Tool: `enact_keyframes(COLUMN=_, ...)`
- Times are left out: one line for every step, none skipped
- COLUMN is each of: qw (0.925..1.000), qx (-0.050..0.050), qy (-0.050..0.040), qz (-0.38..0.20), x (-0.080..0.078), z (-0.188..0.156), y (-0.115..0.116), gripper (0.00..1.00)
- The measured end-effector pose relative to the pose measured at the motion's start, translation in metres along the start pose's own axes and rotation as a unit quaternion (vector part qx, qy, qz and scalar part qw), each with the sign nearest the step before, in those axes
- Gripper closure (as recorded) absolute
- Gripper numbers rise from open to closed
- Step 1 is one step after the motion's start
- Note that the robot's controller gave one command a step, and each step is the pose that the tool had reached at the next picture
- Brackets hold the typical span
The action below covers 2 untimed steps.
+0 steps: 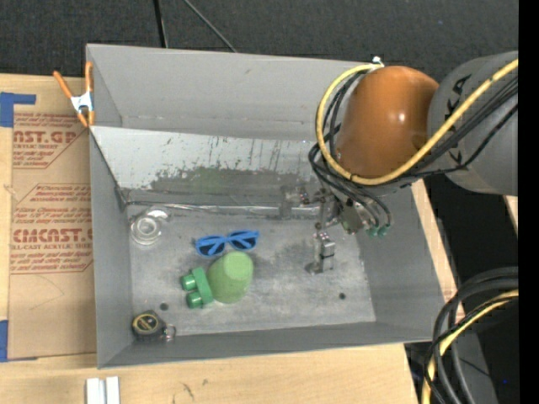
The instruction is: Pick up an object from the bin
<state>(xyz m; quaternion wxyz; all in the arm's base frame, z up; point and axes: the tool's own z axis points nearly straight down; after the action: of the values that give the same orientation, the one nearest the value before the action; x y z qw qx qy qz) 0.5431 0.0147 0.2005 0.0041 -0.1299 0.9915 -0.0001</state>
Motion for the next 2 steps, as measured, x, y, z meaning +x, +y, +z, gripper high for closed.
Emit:
enact_keyframes(qw=0.9984, qx=-0.002, qy=0.0039, qz=-0.056, x=-0.022, z=0.047, y=0.025, gripper=0.0)
enact_keyframes(qw=0.999, qx=-0.002, qy=0.0051, qz=-0.045, x=-0.046, z=0.125, y=0.013, gripper=0.0)
